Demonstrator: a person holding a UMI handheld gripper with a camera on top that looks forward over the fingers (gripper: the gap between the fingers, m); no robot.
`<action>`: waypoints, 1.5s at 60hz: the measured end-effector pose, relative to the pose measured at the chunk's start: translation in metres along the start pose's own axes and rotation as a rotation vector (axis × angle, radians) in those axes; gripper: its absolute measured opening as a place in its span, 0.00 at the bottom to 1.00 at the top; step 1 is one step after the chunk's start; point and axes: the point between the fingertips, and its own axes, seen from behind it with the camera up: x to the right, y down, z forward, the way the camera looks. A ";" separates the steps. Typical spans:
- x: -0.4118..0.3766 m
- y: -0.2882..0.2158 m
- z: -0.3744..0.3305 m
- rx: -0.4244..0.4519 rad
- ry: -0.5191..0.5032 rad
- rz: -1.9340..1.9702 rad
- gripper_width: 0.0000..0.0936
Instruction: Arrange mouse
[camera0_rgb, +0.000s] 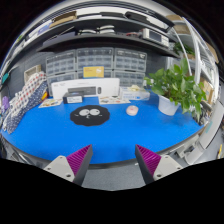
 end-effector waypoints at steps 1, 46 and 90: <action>0.006 0.001 0.004 -0.006 0.006 0.000 0.92; 0.089 -0.078 0.263 -0.155 -0.151 -0.051 0.90; 0.078 -0.106 0.329 -0.237 -0.202 -0.084 0.42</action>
